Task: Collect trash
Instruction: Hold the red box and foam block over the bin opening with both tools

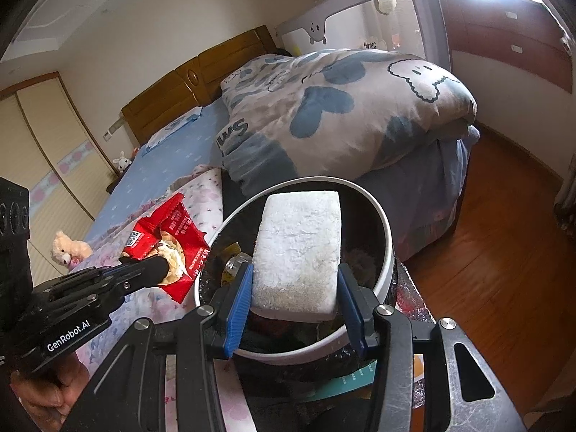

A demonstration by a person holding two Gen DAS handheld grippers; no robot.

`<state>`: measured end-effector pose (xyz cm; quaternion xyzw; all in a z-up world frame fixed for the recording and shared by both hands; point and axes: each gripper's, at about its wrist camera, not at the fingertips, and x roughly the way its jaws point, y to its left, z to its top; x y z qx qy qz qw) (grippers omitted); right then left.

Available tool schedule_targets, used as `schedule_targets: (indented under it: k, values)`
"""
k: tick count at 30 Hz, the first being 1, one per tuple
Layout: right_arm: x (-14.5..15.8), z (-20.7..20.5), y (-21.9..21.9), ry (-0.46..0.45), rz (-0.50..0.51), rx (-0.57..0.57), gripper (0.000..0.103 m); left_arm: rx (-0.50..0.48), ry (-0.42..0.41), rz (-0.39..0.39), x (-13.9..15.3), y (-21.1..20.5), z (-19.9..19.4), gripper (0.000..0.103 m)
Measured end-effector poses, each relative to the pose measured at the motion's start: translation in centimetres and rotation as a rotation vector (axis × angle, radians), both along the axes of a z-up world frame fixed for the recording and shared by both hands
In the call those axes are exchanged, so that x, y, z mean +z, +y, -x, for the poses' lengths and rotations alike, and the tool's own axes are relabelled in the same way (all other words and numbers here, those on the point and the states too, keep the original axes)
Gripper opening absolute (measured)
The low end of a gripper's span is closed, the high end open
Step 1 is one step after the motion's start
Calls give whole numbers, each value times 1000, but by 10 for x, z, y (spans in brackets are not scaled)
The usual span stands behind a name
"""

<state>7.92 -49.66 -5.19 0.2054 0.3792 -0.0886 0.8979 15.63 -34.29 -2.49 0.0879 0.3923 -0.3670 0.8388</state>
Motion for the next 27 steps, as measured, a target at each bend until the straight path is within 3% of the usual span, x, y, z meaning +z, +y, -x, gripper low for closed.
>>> schedule_targets:
  k: [27]
  values:
    - [-8, -17, -12, 26, -10, -3, 47, -3, 19, -40, -16, -18, -18, 3]
